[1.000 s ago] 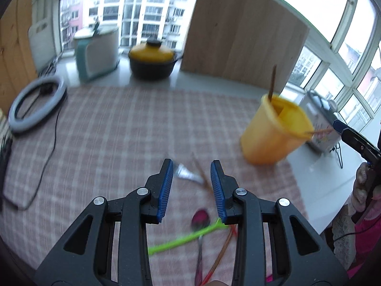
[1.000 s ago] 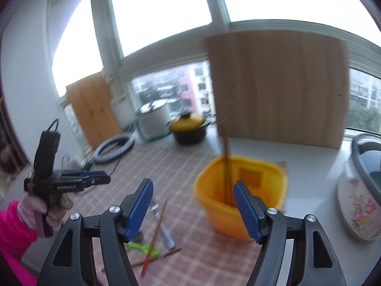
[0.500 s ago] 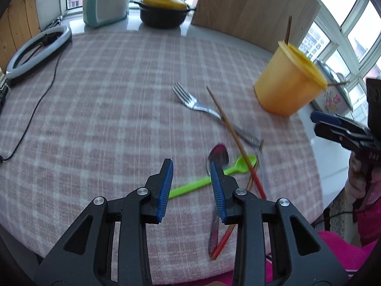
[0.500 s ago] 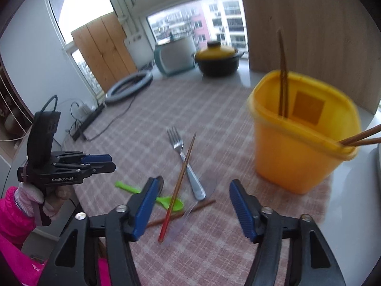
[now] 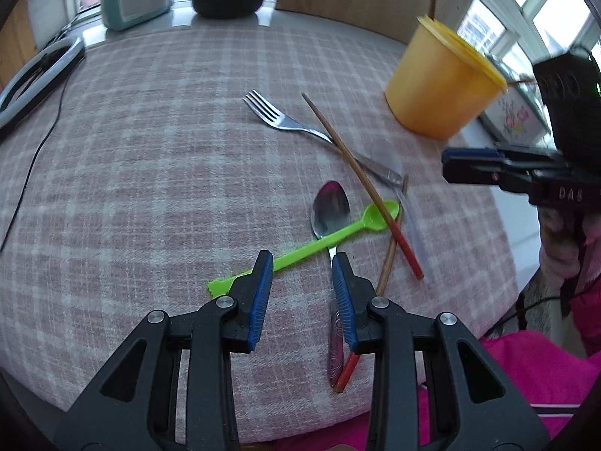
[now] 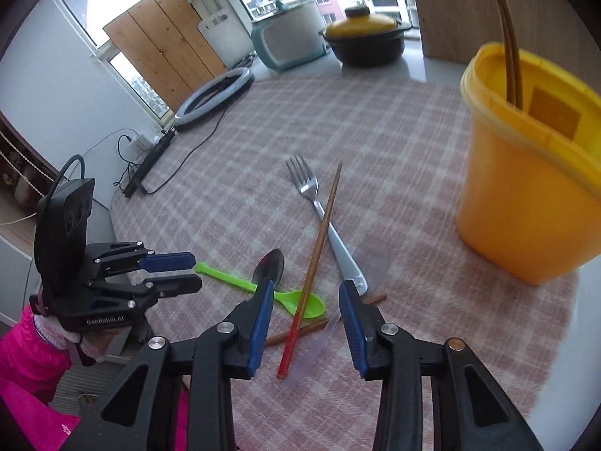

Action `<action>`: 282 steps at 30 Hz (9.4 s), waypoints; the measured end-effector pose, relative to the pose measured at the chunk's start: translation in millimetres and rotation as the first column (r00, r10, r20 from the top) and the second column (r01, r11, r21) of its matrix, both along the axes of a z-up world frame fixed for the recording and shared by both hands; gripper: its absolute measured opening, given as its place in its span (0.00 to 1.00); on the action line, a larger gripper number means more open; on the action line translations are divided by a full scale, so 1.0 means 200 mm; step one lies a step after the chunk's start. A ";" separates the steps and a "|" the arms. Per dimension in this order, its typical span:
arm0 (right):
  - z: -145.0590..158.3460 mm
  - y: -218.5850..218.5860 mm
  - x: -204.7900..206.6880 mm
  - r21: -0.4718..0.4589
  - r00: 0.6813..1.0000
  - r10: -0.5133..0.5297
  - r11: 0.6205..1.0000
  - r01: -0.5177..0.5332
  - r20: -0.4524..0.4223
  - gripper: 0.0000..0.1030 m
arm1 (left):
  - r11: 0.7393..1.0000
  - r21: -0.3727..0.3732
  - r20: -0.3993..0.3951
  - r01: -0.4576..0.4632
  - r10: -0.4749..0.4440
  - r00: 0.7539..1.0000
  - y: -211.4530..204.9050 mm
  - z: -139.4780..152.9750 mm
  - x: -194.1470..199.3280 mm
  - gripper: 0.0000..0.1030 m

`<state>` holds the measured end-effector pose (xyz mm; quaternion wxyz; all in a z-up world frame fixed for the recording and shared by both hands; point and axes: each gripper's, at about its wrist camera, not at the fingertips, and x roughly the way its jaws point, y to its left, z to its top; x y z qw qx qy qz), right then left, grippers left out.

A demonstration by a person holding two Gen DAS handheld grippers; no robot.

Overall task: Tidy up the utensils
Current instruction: 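Close the left tool on the green plastic spoon while the right tool closes on a chopstick, then lift the green spoon with the left tool while the right tool lifts its chopstick toward the container, then lower the green spoon into the container and open the left tool while the right tool releases its chopstick, then withdraw both open tools from the container back toward the spoon and fork, then close the left tool on the pink-handled metal spoon while the right tool closes on the fork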

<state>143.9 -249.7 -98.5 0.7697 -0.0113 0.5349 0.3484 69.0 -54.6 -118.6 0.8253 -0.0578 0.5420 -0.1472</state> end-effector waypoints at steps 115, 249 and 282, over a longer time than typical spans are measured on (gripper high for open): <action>0.85 -0.55 0.12 0.274 0.905 -0.356 0.917 0.290 0.234 0.04 | 0.958 -0.272 0.383 0.094 0.019 0.923 -0.37 0.63 0.54 0.05; 0.07 0.12 0.11 -0.064 0.996 -0.019 0.998 0.025 0.088 0.49 | 0.999 0.001 0.040 -0.049 0.049 0.998 -0.09 -0.15 0.21 0.34; -0.31 0.77 0.57 -0.250 0.967 0.256 0.937 -0.242 0.022 0.43 | 0.965 -0.078 0.076 -0.250 0.255 0.964 0.15 -0.20 0.11 0.06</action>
